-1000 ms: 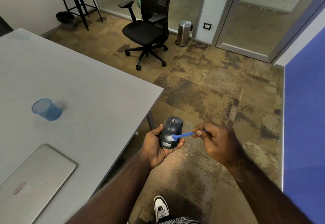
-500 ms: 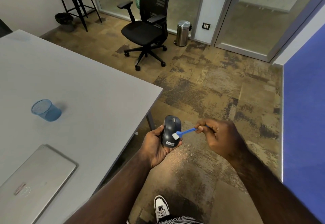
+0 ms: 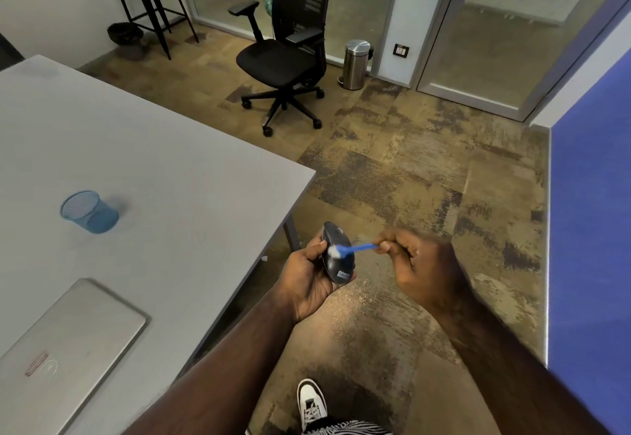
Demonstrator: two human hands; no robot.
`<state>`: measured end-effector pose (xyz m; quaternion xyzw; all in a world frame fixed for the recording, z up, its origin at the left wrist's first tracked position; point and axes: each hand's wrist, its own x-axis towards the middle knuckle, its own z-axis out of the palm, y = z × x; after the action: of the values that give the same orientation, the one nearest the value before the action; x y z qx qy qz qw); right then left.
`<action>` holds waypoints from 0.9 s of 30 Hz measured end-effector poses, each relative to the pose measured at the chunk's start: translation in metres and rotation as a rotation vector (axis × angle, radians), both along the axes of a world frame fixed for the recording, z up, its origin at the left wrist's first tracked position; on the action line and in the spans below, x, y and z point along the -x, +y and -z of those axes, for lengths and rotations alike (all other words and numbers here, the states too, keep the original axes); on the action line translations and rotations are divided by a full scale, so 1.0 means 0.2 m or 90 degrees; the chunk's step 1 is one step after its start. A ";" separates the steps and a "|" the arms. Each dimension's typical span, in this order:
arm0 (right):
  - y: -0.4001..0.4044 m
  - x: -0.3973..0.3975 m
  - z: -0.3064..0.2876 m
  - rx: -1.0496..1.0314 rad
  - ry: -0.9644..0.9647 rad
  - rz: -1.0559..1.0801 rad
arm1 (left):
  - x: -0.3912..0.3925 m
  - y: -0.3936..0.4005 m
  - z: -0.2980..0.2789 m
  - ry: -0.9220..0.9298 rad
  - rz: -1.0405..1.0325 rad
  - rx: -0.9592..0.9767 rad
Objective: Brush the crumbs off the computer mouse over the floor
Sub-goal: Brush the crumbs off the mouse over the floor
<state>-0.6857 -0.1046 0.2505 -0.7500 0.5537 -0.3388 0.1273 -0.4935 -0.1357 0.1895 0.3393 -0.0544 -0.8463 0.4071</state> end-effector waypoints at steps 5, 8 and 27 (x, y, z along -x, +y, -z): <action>0.01 0.02 0.01 -0.001 0.009 -0.013 | -0.01 0.00 0.00 0.002 -0.009 0.003; -0.01 0.03 -0.01 0.030 -0.008 0.016 | -0.01 0.00 -0.01 -0.002 -0.010 0.004; -0.09 0.02 -0.02 0.016 0.023 0.024 | -0.01 0.04 0.00 -0.034 0.082 0.030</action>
<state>-0.6894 -0.1223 0.2536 -0.7469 0.5657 -0.3345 0.1016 -0.4913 -0.1285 0.1885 0.3480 -0.1074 -0.8598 0.3579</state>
